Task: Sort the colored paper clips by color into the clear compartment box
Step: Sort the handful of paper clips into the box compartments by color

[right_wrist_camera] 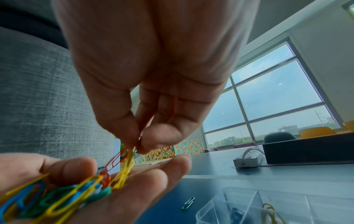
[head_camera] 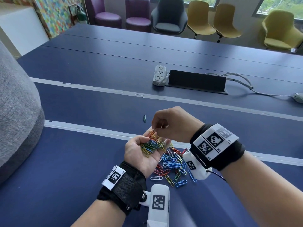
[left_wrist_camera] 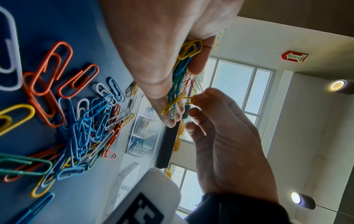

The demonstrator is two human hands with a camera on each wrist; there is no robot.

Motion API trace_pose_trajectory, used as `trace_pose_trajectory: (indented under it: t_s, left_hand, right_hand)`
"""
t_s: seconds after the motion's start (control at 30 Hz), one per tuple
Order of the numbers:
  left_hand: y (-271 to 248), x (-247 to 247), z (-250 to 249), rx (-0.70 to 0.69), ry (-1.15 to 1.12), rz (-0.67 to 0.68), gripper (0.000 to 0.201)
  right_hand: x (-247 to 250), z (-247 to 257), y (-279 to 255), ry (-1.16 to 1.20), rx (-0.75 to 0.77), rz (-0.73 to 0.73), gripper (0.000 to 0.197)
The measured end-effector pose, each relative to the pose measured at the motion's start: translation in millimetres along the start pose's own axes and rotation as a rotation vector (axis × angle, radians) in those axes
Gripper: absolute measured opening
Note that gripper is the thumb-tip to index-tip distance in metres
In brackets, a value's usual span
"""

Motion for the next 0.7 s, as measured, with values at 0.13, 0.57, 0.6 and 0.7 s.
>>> trace_pose_trajectory:
  t_s: [0.13, 0.57, 0.6, 0.7]
  left_hand:
    - [1, 3, 0, -0.02, -0.007, -0.013, 0.045]
    - [3, 1, 3, -0.025, -0.002, 0.015, 0.038]
    - [3, 1, 3, -0.032, 0.002, 0.009, 0.038]
    - [3, 0, 3, -0.033, 0.009, 0.003, 0.042]
  right_hand:
    - [2, -6, -1, 0.077, -0.022, -0.031, 0.015]
    - [-11, 7, -6, -0.148, -0.03, 0.082, 0.029]
    - [-15, 8, -7, -0.177, -0.038, 0.092, 0.027]
    - [-20, 10, -8, -0.226, -0.046, 0.113, 0.026]
Point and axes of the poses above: each hand's wrist, its own y-axis towards the middle knuckle, its own x-axis out of the back of the hand, z = x × y, the point moved 4 cm from there along y, towards the middle knuckle, and after that the axes turned 10 degrees about z, right-handed, at the moved point
